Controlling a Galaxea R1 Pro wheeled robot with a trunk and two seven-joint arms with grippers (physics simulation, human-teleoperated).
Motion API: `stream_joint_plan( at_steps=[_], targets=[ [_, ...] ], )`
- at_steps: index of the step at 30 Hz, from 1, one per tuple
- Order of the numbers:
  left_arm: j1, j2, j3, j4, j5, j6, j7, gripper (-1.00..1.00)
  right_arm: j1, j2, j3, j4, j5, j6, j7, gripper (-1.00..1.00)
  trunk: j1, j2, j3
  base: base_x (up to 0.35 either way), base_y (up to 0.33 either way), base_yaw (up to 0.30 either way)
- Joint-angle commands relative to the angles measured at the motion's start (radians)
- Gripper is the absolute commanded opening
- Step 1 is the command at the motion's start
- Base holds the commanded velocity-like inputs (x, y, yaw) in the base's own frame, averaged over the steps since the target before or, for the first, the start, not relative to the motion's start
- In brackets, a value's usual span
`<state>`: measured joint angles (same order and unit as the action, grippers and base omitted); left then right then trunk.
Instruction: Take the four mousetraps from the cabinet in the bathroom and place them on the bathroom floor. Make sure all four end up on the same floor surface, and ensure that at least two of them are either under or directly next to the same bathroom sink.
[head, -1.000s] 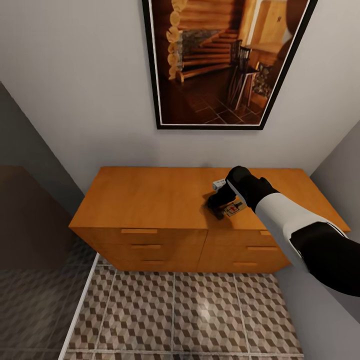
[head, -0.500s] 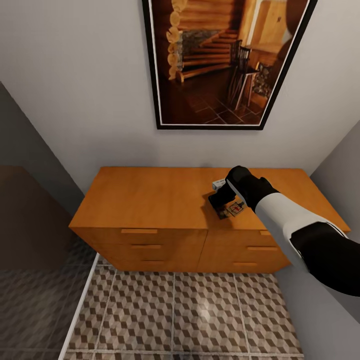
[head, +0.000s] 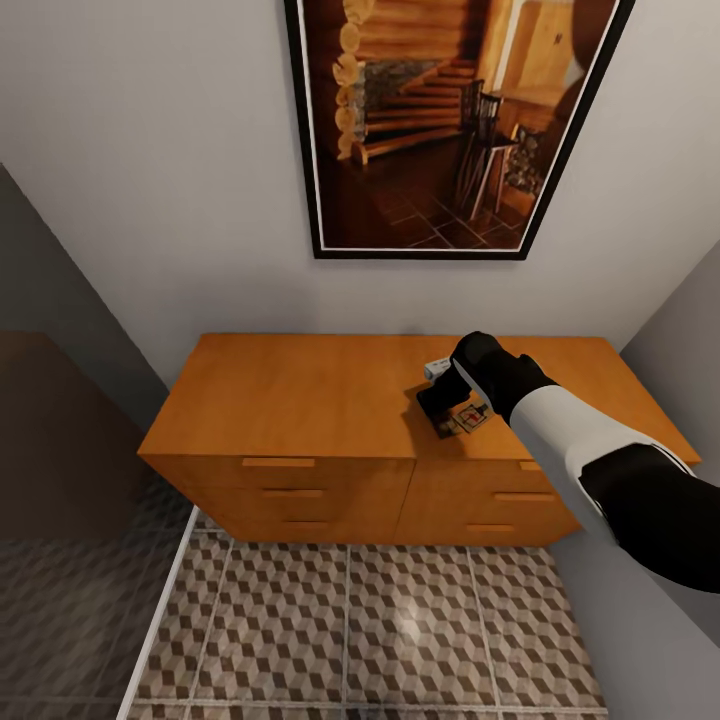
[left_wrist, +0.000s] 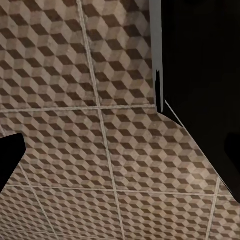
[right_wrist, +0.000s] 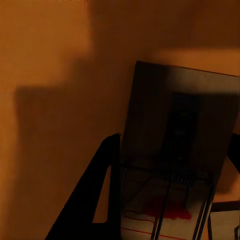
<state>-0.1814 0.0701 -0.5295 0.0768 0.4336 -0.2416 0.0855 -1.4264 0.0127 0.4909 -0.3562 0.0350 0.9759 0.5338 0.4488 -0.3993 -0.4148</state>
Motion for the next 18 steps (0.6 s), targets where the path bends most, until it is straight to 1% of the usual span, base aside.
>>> stream_joint_plan(
  at_steps=[1, 5, 8, 18],
  targets=[
    [-0.001, -0.001, -0.009, 0.003, 0.007, -0.005, 0.000, 1.00, 0.009, -0.001, 0.002, -0.001, -0.009, 0.003, 0.005, -1.00, 0.001, -0.001, -0.002, 0.000, 0.000, 0.000],
    [-0.001, -0.001, -0.009, 0.003, 0.007, -0.005, 0.000, 1.00, 0.009, 0.000, 0.002, -0.003, -0.008, 0.003, 0.005, -1.00, 0.001, -0.001, -0.002, 0.000, 0.000, 0.000],
    [-0.001, -0.001, -0.009, 0.003, 0.007, -0.005, 0.000, 1.00, 0.009, 0.008, 0.000, -0.006, -0.007, 0.003, 0.005, -1.00, 0.001, -0.001, -0.002, 0.000, 0.000, 0.000],
    [-0.001, -0.001, -0.009, 0.003, 0.007, -0.005, 0.000, 1.00, 0.009, 0.012, 0.000, -0.102, -0.006, 0.006, 0.005, -1.00, 0.001, -0.001, -0.002, 0.000, 0.000, 0.000]
  ],
)
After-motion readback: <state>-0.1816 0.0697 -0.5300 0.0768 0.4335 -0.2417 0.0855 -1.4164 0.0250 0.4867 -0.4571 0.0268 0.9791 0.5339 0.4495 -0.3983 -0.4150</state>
